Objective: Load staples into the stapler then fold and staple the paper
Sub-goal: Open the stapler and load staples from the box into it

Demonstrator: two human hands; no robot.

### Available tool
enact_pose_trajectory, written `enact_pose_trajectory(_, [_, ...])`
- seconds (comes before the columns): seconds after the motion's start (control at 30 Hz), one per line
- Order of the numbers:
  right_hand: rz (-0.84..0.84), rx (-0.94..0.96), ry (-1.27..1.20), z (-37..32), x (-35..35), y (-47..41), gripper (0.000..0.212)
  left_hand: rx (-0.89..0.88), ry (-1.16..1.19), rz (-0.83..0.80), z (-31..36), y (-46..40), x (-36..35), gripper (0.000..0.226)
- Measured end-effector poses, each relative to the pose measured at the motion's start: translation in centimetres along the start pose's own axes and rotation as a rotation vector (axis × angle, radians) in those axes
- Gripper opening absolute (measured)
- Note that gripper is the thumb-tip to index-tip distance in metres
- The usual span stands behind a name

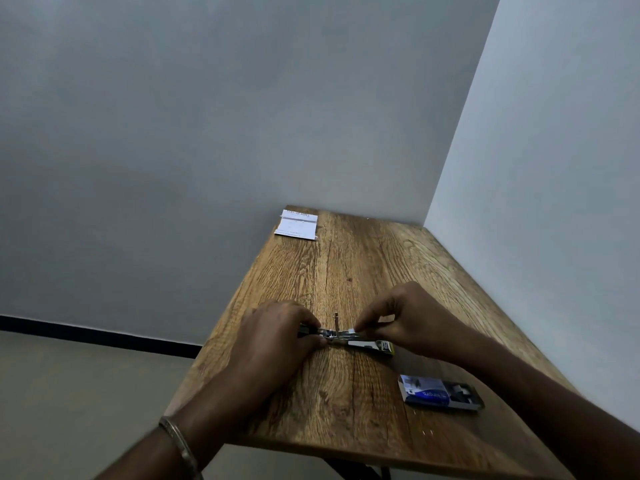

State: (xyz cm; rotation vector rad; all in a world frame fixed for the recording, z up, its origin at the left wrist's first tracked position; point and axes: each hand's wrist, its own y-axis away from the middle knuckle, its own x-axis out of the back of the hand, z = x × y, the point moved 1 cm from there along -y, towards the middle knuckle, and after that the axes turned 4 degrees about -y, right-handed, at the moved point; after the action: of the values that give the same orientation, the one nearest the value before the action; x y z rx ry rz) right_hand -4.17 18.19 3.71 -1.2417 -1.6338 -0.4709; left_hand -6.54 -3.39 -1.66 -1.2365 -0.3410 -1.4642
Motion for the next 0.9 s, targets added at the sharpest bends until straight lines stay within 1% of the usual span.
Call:
enact_pose_trajectory(0.57, [-0.117,-0.033,0.035,0.9,-0.1,-0.2,0.012,0.0,-0.007,0.002,0.0,0.1,0.0,0.025])
enact_pose_trajectory(0.9, [-0.105,-0.084,-0.033,2.1,0.9,2.3,0.026,0.001,0.005,0.004,-0.2,0.0,0.0,0.023])
